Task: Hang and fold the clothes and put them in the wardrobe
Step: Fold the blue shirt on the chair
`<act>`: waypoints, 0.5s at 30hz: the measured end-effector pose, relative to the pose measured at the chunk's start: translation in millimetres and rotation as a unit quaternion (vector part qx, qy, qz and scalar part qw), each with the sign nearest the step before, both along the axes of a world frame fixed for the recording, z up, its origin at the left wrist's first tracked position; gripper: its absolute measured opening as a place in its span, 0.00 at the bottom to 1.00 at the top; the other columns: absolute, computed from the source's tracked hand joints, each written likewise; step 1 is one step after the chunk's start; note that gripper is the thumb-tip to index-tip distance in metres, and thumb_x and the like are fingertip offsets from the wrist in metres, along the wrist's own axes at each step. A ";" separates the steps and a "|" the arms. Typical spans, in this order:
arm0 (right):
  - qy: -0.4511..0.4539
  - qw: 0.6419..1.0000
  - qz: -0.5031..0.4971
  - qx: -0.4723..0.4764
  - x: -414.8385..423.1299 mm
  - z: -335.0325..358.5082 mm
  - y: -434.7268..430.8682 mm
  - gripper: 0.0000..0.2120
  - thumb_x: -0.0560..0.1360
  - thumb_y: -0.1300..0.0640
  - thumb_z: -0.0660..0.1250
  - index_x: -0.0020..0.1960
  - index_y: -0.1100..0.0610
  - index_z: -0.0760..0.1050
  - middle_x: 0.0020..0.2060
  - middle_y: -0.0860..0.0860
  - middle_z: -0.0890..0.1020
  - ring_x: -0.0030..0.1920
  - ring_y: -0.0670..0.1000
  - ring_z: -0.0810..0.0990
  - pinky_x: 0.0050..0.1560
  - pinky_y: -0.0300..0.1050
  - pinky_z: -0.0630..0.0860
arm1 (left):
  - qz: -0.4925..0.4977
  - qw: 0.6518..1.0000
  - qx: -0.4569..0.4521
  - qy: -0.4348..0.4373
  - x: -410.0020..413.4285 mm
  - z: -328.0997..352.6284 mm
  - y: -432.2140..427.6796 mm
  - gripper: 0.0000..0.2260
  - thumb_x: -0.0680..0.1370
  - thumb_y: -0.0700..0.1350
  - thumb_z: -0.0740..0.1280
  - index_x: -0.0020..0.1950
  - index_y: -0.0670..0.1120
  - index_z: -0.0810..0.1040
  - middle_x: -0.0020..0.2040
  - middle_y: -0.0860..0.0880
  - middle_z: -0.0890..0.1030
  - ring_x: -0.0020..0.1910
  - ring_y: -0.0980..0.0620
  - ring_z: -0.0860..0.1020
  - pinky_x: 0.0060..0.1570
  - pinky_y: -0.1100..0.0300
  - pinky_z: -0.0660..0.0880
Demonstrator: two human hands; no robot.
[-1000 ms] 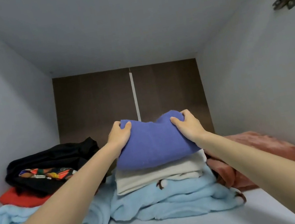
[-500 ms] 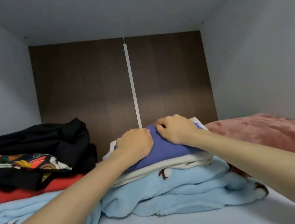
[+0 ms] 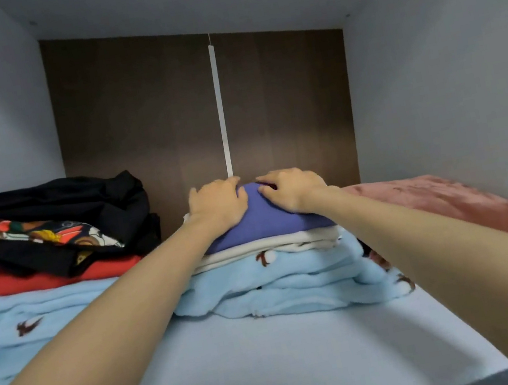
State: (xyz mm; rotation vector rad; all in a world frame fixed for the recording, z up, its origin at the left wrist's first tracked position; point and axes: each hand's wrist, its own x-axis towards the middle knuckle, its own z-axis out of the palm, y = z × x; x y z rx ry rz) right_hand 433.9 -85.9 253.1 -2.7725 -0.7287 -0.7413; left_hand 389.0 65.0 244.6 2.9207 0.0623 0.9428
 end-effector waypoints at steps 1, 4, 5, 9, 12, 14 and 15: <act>-0.052 0.999 -0.004 0.009 -12.1 3.1 -4.8 0.21 0.82 0.46 0.52 0.73 0.46 0.66 0.71 0.50 0.71 0.69 0.56 0.69 0.67 0.53 0.67 | 0.002 0.999 0.019 -0.033 -9.8 2.5 -3.9 0.20 0.82 0.52 0.53 0.75 0.52 0.65 0.69 0.45 0.73 0.66 0.42 0.72 0.66 0.47 0.65; -0.144 0.989 -0.004 0.034 -48.0 8.0 -24.9 0.19 0.81 0.49 0.55 0.71 0.49 0.69 0.66 0.52 0.75 0.64 0.57 0.73 0.61 0.52 0.69 | -0.008 0.995 0.009 -0.099 -41.2 7.8 -13.7 0.20 0.82 0.50 0.54 0.74 0.52 0.66 0.66 0.44 0.76 0.63 0.40 0.74 0.60 0.49 0.68; -0.152 0.988 -0.007 0.039 -60.0 8.3 -32.9 0.18 0.81 0.50 0.55 0.70 0.49 0.70 0.65 0.53 0.76 0.64 0.57 0.73 0.60 0.52 0.69 | -0.013 0.994 -0.002 -0.111 -53.6 8.7 -17.2 0.20 0.82 0.50 0.55 0.74 0.52 0.66 0.66 0.44 0.76 0.62 0.40 0.74 0.59 0.49 0.69; -0.163 0.985 -0.001 0.062 -113.1 -3.8 -69.8 0.17 0.81 0.52 0.56 0.68 0.50 0.72 0.62 0.52 0.78 0.61 0.56 0.74 0.57 0.51 0.70 | -0.040 0.990 -0.033 -0.128 -114.6 -0.5 -36.9 0.19 0.82 0.49 0.55 0.74 0.53 0.67 0.64 0.45 0.77 0.61 0.41 0.75 0.56 0.50 0.71; -0.175 0.982 0.010 0.067 -157.9 -29.4 -98.7 0.16 0.81 0.52 0.56 0.66 0.50 0.73 0.59 0.50 0.79 0.58 0.55 0.74 0.53 0.50 0.71 | -0.049 0.989 -0.033 -0.138 -166.1 -21.3 -59.4 0.19 0.82 0.49 0.55 0.73 0.53 0.67 0.65 0.46 0.76 0.61 0.42 0.75 0.56 0.50 0.71; -0.175 0.982 0.012 0.067 -188.0 -48.0 -118.6 0.16 0.81 0.52 0.56 0.66 0.49 0.73 0.59 0.49 0.79 0.58 0.55 0.74 0.50 0.49 0.70 | -0.050 0.987 -0.032 -0.147 -200.0 -38.9 -79.2 0.18 0.82 0.49 0.55 0.73 0.53 0.68 0.65 0.47 0.76 0.62 0.42 0.74 0.55 0.51 0.70; -0.173 0.983 0.014 0.063 -203.0 -57.0 -129.1 0.16 0.81 0.52 0.56 0.66 0.49 0.73 0.59 0.49 0.79 0.58 0.55 0.74 0.49 0.48 0.70 | -0.054 0.987 -0.033 -0.150 -216.8 -48.7 -90.3 0.18 0.82 0.49 0.55 0.73 0.53 0.68 0.66 0.48 0.76 0.62 0.43 0.74 0.54 0.51 0.70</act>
